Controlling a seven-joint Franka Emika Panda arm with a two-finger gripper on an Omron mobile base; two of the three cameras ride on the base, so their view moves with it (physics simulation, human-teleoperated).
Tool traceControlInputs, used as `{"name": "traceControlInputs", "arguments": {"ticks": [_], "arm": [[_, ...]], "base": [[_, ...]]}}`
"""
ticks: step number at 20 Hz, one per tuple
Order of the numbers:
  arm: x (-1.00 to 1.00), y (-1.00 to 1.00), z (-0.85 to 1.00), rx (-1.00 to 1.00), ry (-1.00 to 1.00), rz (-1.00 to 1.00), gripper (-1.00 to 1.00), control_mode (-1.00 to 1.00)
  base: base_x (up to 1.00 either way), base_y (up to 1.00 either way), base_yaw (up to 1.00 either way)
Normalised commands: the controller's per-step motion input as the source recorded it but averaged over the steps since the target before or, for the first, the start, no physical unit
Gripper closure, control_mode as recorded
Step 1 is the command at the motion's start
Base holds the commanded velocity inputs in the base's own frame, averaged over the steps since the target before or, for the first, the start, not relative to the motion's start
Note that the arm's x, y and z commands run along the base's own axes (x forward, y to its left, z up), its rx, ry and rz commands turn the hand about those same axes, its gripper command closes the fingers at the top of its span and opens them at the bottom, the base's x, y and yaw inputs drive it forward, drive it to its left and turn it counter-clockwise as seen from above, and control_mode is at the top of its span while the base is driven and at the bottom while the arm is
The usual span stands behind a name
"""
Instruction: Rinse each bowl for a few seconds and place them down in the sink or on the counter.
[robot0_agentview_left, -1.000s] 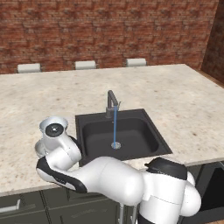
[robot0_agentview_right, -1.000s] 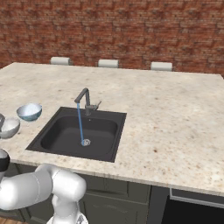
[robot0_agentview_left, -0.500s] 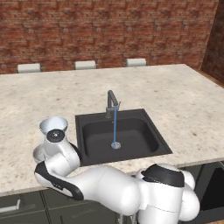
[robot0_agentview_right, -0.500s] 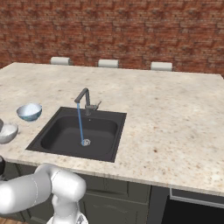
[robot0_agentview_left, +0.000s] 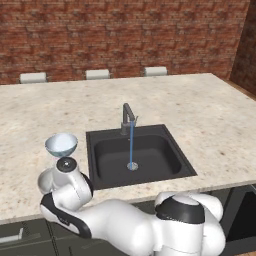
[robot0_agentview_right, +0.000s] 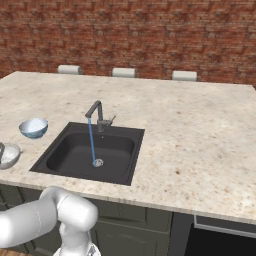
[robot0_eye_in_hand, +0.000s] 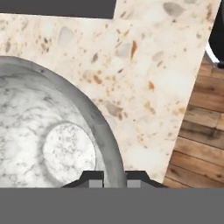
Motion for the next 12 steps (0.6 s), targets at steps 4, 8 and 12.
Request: {"name": "traceControlInputs", "arguments": {"ticks": [4, 8, 12], "arm": [[0.00, 0.17, -0.23, 0.00, 0.02, 0.04, 1.00, -1.00], [0.00, 0.17, -0.17, 0.00, 0.04, 0.03, -1.00, -1.00], [0.00, 0.10, -0.02, 0.00, 0.02, 0.01, -1.00, -1.00]], "base": [[0.00, 0.00, 0.00], [0.00, 0.00, 0.00], [0.00, 0.00, 0.00]]}}
